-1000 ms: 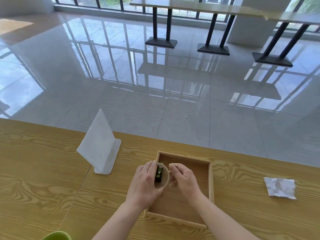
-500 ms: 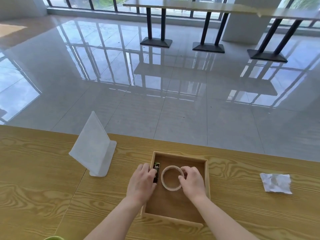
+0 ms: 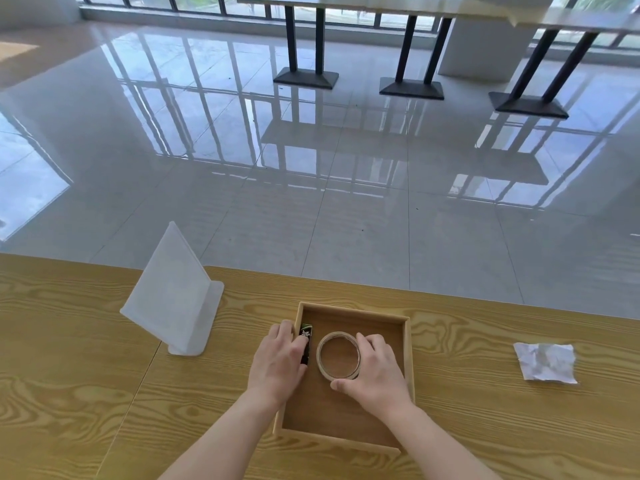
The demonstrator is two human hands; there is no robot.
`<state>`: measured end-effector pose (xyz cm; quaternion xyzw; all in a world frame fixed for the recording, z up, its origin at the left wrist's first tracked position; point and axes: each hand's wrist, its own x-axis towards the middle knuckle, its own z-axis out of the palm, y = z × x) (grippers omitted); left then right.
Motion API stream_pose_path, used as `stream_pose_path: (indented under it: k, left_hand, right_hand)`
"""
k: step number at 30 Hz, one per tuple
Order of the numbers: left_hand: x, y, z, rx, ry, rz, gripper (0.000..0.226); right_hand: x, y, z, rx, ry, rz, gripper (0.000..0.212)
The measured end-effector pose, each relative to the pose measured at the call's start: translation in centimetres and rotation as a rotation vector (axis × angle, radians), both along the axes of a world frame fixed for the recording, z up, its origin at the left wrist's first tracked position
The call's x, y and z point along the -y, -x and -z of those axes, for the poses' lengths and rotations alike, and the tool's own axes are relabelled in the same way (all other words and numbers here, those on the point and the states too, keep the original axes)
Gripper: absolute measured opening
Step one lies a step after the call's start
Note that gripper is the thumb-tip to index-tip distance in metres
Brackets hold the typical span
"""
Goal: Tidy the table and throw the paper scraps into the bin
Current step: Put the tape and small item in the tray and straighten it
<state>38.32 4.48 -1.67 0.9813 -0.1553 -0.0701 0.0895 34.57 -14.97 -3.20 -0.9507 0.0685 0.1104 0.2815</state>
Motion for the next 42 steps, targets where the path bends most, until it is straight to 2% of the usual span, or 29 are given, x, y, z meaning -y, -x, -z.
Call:
stream_pose_path:
  k: [6,22,32,42]
  left_hand:
    - [-0.1,-0.2,0.3,0.007,-0.007,0.000,0.038]
    - [0.4,-2.0,0.7,0.032,-0.040,-0.007,0.029]
    - [0.4,-2.2,1.1,-0.012,0.006,-0.025,0.034]
    - [0.4,-2.0,1.3,-0.052,0.058,-0.057,0.039]
  right_hand:
    - [-0.4,-0.1,0.4,0.022,0.083,-0.055,0.106]
    - [-1.6,-2.2,0.4,0.059,0.084,-0.001,0.097]
    - [-2.1,-2.9,0.2,0.104,0.097,0.017,0.078]
    - [-2.0,-3.0,0.5,0.094,0.078,0.022,0.079]
